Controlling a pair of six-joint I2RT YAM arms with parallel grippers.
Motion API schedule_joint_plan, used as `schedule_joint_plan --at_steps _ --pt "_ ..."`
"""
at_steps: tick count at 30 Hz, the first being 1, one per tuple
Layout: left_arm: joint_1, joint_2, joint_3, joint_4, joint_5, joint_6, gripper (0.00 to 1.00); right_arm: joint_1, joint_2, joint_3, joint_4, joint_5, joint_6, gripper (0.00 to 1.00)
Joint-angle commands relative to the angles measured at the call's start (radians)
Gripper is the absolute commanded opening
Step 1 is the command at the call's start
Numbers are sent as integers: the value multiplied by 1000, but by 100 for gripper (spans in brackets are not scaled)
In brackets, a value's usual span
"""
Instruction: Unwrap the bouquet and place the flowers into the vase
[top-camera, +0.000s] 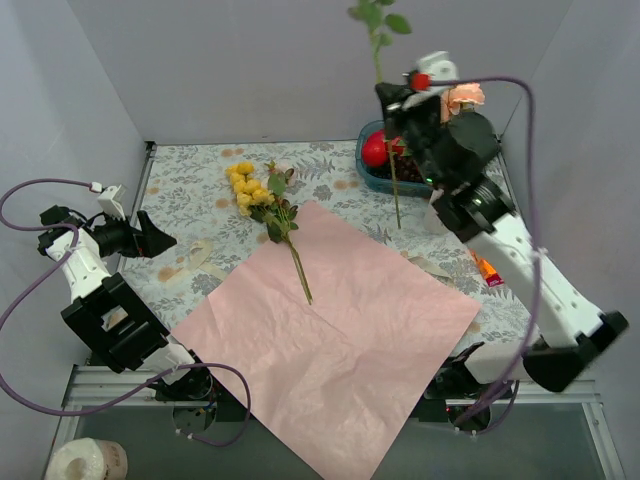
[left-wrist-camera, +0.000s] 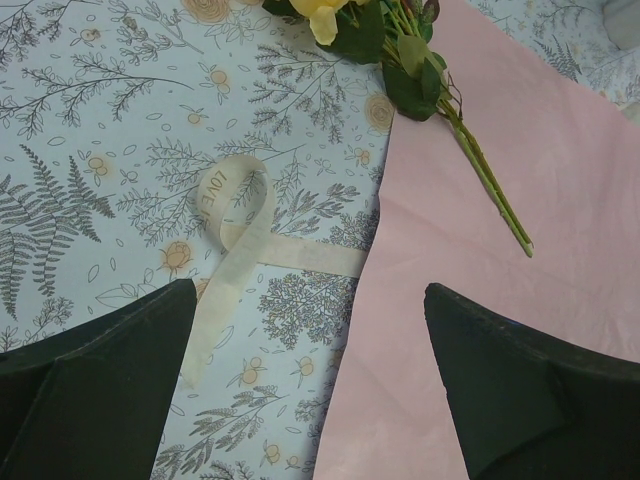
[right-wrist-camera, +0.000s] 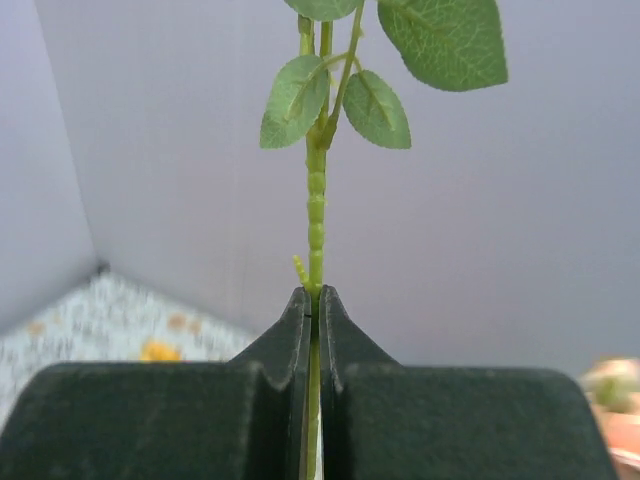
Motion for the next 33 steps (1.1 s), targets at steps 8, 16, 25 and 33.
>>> schedule_joint_plan --at_steps 8,16,25,33 --pt "3 -58 2 -8 22 7 98 -10 -274 -200 534 203 -398 1" --pt "3 -63 11 -11 28 4 98 -103 -280 -268 700 260 -508 1" --pt "3 -63 2 -9 25 18 98 -269 -288 -369 801 198 -391 1" --pt "3 -44 2 2 33 16 98 -337 -234 -421 907 131 -327 1"
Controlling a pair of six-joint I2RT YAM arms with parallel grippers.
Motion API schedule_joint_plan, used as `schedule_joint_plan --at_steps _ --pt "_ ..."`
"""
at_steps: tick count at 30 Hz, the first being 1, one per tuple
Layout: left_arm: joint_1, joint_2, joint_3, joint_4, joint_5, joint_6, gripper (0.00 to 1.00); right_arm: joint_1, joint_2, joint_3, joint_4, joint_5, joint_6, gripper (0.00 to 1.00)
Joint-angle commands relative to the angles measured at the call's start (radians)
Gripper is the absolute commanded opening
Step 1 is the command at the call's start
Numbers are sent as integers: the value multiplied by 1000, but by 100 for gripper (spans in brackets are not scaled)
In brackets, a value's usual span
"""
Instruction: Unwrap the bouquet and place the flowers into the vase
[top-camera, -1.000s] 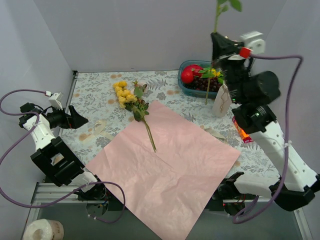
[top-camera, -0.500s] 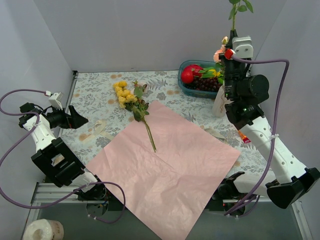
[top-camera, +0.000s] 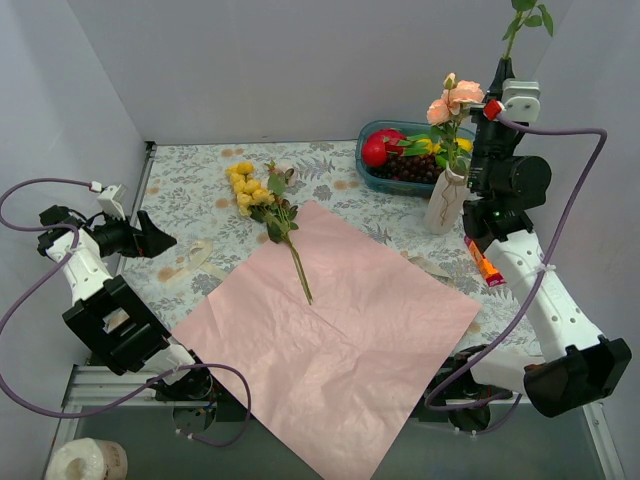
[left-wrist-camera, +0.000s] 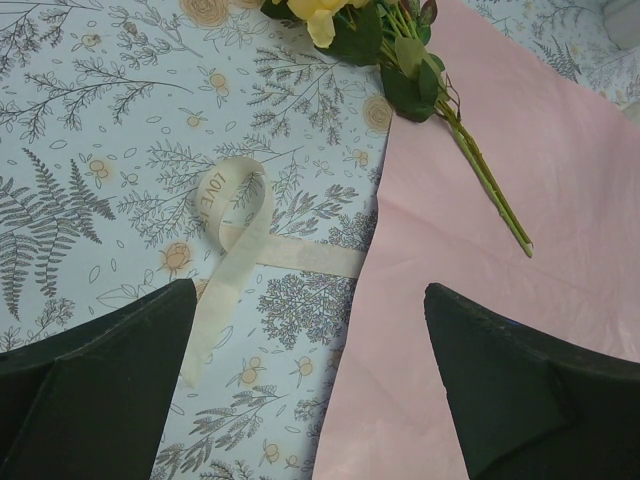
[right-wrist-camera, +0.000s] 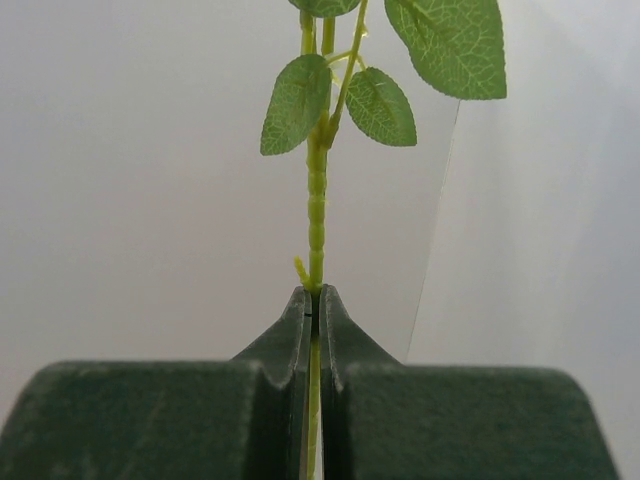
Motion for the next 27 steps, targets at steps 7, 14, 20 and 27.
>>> schedule_joint_plan --at_steps 7,14,20,27 --pt "3 9 24 -1 50 30 98 -54 77 -15 186 -71 54 1" --pt "3 71 87 -62 78 68 98 -78 122 -22 226 -80 72 1" --pt "3 86 107 -74 84 73 98 -118 133 -42 245 -96 94 1" --pt "3 101 112 -96 78 90 98 -144 120 -16 243 -143 153 1"
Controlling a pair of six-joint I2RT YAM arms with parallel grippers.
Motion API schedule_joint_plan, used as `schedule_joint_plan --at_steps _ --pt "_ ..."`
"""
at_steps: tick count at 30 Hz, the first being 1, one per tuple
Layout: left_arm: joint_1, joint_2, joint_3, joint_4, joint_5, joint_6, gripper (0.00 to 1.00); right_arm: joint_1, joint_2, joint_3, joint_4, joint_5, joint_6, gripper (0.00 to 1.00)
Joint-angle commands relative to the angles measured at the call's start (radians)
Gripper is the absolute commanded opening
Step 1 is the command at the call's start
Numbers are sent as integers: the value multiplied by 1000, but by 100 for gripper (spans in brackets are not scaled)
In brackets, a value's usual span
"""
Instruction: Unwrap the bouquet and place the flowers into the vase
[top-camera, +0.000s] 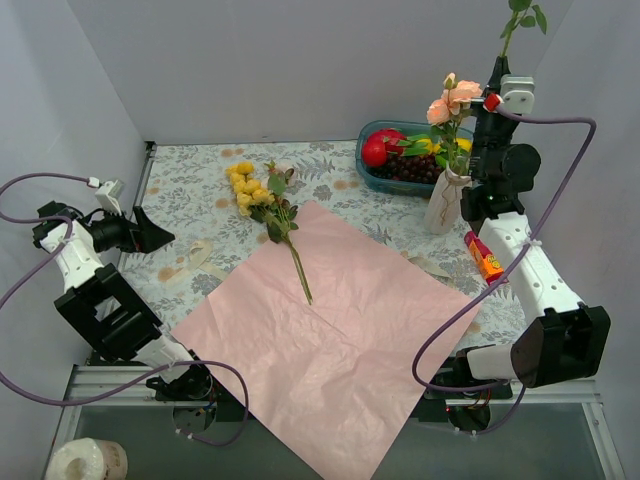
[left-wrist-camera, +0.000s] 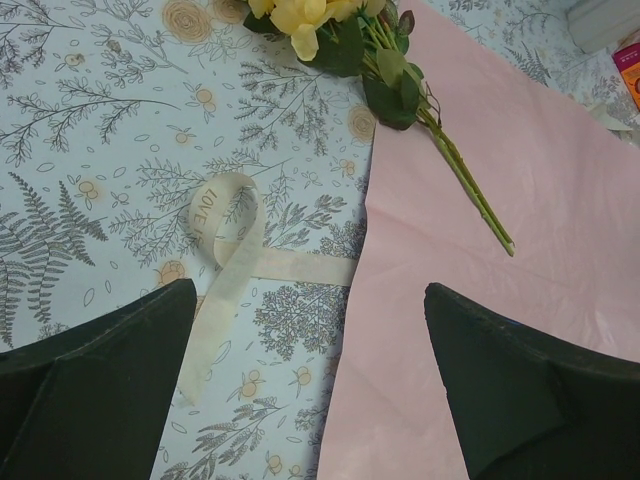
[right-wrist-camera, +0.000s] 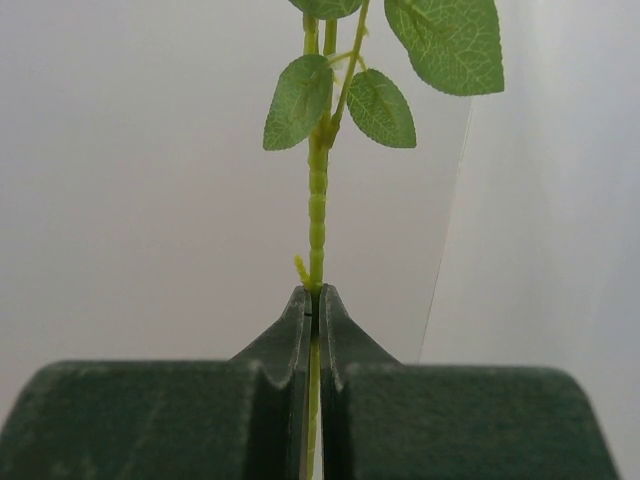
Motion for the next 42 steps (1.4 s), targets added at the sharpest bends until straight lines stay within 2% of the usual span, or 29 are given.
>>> schedule_joint_plan --at_steps 1,12,20,24,35,36,38,39,42 --pt "3 10 28 -24 26 35 98 -10 -20 36 84 -37 43 1" --pt "3 3 9 -26 27 41 98 -13 5 102 50 -56 41 1" --pt "3 0 15 -31 18 44 98 -16 -23 -42 117 -63 49 1" --pt "3 6 27 -38 17 46 98 -16 -37 -131 205 -50 50 1" --pt "3 0 30 -46 14 49 98 -16 -86 -261 157 -4 87 2" --pt "3 0 24 -44 14 47 98 -16 -91 -274 142 22 96 19" --pt "3 -1 24 -49 14 52 98 -16 -107 -316 131 46 111 34" --pt "1 -1 22 -50 17 53 98 -17 -115 -327 110 65 121 46" --pt "3 -7 19 -54 15 61 98 -16 -147 -363 44 81 164 64"
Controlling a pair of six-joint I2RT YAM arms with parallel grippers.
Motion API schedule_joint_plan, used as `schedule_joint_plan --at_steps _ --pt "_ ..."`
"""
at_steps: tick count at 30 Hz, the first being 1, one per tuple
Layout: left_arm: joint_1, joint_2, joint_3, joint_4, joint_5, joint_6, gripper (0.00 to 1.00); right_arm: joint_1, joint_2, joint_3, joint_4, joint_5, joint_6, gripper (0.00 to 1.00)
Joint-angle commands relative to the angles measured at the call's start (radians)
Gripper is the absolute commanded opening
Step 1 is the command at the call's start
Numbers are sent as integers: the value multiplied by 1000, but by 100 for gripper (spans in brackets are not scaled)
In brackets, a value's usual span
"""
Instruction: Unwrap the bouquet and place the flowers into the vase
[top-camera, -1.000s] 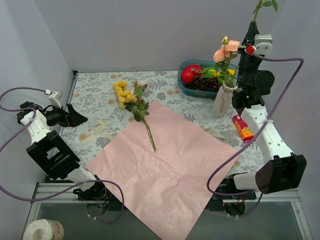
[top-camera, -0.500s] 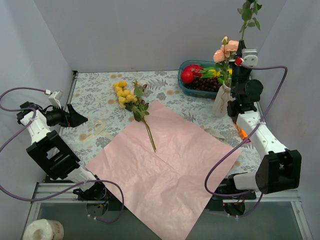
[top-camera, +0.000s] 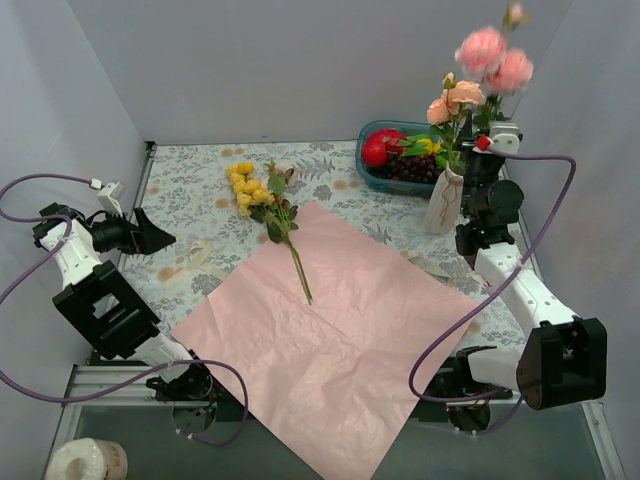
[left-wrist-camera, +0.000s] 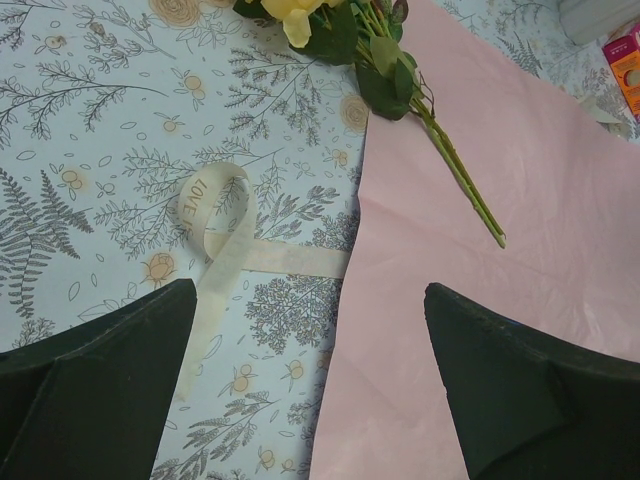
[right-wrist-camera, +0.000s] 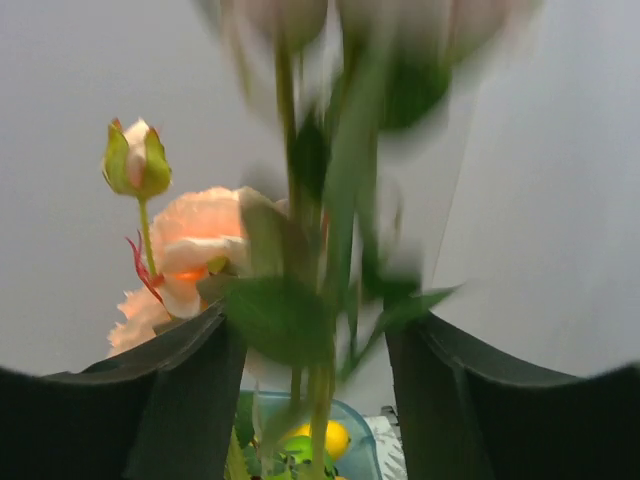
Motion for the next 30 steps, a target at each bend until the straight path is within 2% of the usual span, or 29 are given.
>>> schedule_joint_plan --at_steps 1,4,8,11,17,18,20,23,25,30 --pt "3 -34 9 -9 14 30 98 -3 -57 -26 -69 67 66 74" --pt "3 -45 4 -13 16 38 98 -1 -60 20 -224 90 98 82" --pt "3 -54 -5 -13 24 41 98 6 -104 58 -432 98 187 83" --pt "3 -60 -14 -13 31 41 98 52 -157 49 -515 105 204 83" --pt "1 -62 -14 -18 30 48 98 307 -281 15 -684 205 158 83" --pt "3 -63 -14 -19 27 48 98 363 -299 12 -724 231 176 83" --pt "3 -65 -17 -18 27 48 98 411 -345 3 -871 265 272 81" --pt "3 -71 -31 -12 33 47 98 468 -394 -55 -997 263 407 75" --pt "3 -69 -29 -13 42 44 98 509 -402 -93 -1032 231 466 68" --pt "3 -52 -9 -21 60 25 98 681 -303 -146 -975 204 471 62"
